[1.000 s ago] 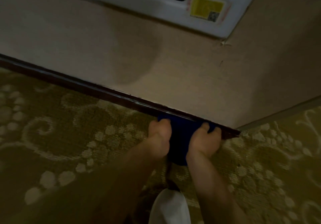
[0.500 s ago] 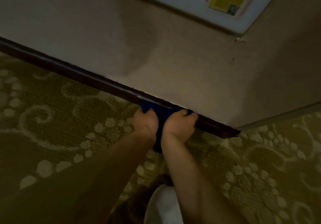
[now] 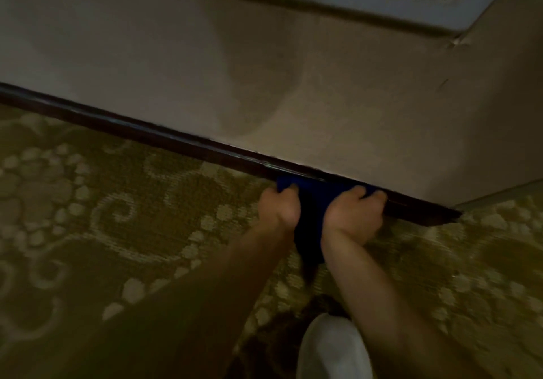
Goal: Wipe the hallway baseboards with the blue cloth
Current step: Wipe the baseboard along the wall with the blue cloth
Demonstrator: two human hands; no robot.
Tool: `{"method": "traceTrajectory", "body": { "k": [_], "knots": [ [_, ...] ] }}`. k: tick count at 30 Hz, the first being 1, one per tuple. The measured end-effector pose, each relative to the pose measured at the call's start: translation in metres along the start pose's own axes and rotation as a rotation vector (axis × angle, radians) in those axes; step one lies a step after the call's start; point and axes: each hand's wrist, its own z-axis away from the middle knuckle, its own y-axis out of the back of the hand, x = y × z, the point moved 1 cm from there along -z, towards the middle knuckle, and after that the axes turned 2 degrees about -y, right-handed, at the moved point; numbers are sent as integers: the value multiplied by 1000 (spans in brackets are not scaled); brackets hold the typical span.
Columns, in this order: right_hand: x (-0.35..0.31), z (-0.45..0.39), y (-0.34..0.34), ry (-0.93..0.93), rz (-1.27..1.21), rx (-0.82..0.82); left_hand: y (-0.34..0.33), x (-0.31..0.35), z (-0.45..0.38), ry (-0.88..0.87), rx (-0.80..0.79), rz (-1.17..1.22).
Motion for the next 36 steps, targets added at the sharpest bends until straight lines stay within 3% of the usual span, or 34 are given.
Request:
{"method": "traceTrajectory", "body": {
  "k": [3,5,8,12,14,19,22,32,36],
  "knots": [
    [-9,33,-35,124,226,-286,25,18,-19,-162,344,119],
    [-14,38,-47,133,211,-463,40,32,-34,-207,490,182],
    [-10,31,-42,154,155,-569,49,36,-44,-160,446,177],
    [12,13,-27,-51,-91,-341,51,27,-42,-27,166,75],
    [22,11,-18,-183,-164,-338,56,29,-37,-39,113,9],
    [25,28,-14,-179,-155,-665,74,43,-23,-227,228,126],
    [9,41,-15,-196,-191,-784,86,49,-44,-219,214,211],
    [30,9,18,-184,-362,-509,25,36,-5,-122,166,51],
    [27,24,4,-180,-322,-579,40,47,-13,-115,243,104]
  ]
}}
